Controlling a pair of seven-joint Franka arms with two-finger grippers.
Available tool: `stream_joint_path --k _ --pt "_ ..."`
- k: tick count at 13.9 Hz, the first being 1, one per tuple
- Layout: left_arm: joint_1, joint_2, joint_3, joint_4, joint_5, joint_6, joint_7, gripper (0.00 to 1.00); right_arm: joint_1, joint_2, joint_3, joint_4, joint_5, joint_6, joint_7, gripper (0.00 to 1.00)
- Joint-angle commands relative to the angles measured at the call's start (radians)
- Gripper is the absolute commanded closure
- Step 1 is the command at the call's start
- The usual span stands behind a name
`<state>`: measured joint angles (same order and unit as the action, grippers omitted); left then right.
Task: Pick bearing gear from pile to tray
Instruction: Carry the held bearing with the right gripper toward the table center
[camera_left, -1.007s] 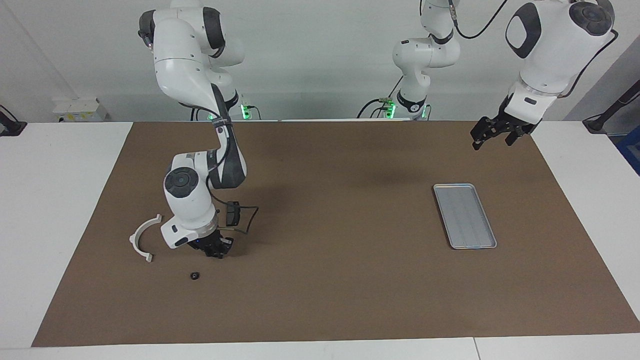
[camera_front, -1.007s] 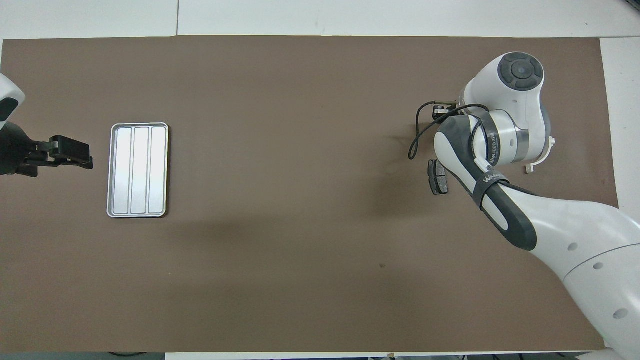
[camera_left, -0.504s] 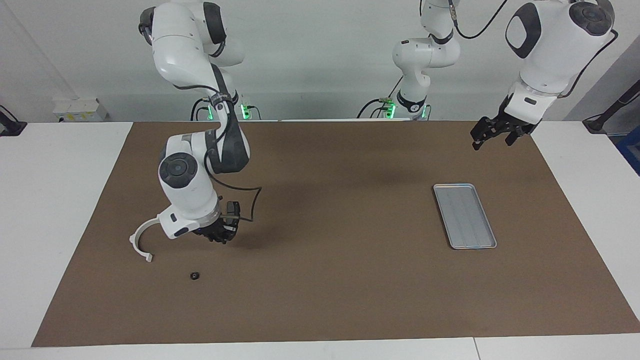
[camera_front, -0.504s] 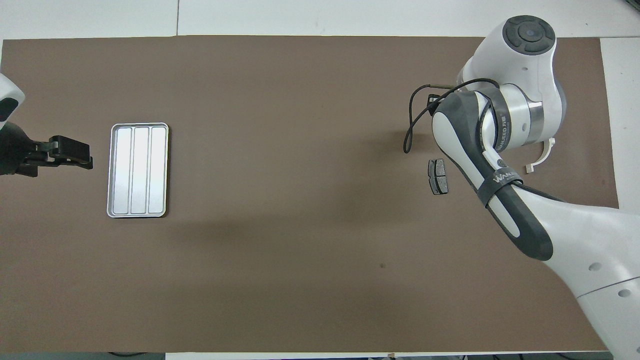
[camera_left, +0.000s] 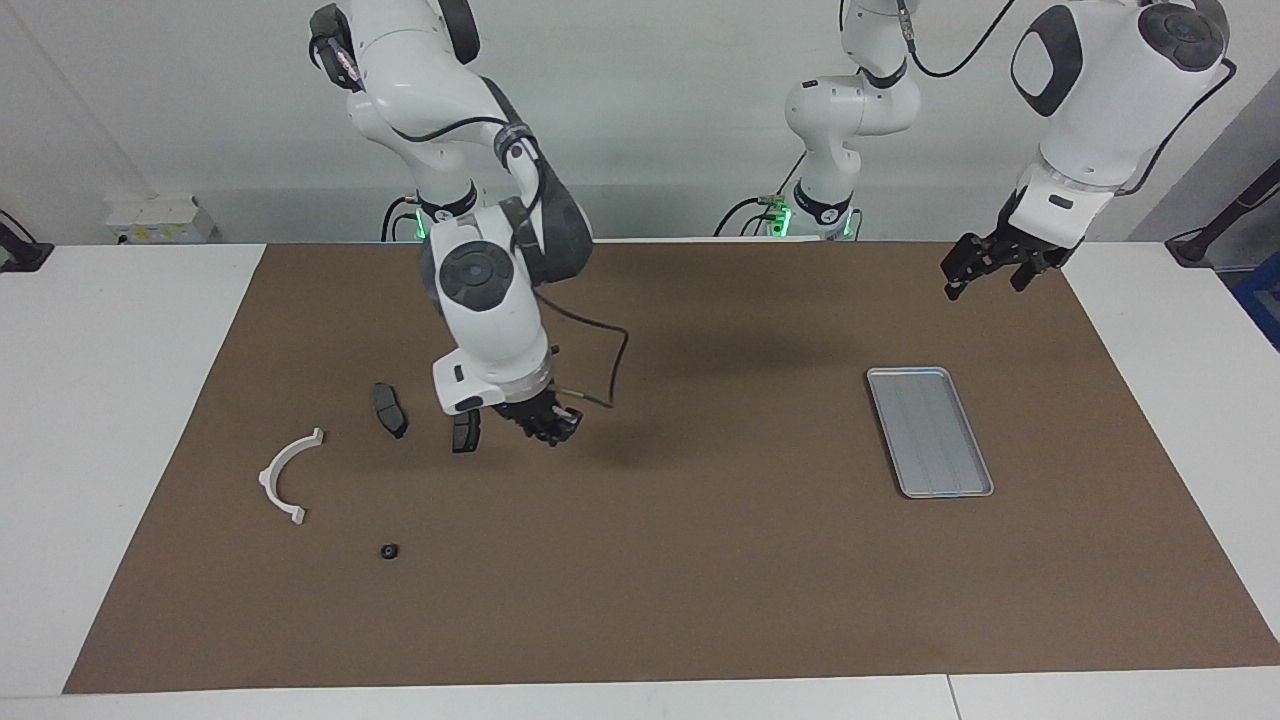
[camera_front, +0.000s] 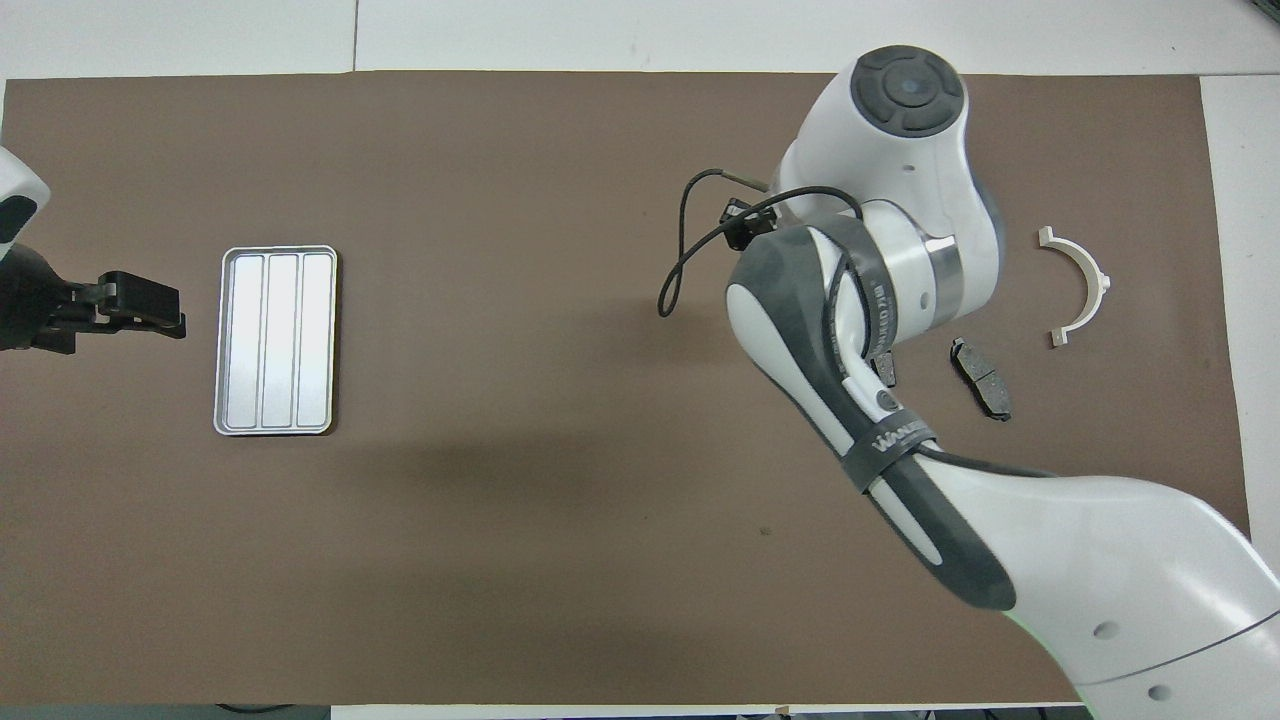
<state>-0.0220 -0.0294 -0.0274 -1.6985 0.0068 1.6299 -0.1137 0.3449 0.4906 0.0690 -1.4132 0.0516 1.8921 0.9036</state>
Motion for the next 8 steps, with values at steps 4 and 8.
stream_joint_path --k 4,8 --pt "-0.007 -0.024 0.009 -0.015 -0.011 -0.012 0.006 0.00 0.140 -0.003 -0.005 0.008 0.013 0.010 0.230 1.00" --pt "-0.007 -0.024 0.009 -0.015 -0.011 -0.012 0.006 0.00 0.238 0.011 -0.005 0.007 0.008 0.077 0.365 1.00"
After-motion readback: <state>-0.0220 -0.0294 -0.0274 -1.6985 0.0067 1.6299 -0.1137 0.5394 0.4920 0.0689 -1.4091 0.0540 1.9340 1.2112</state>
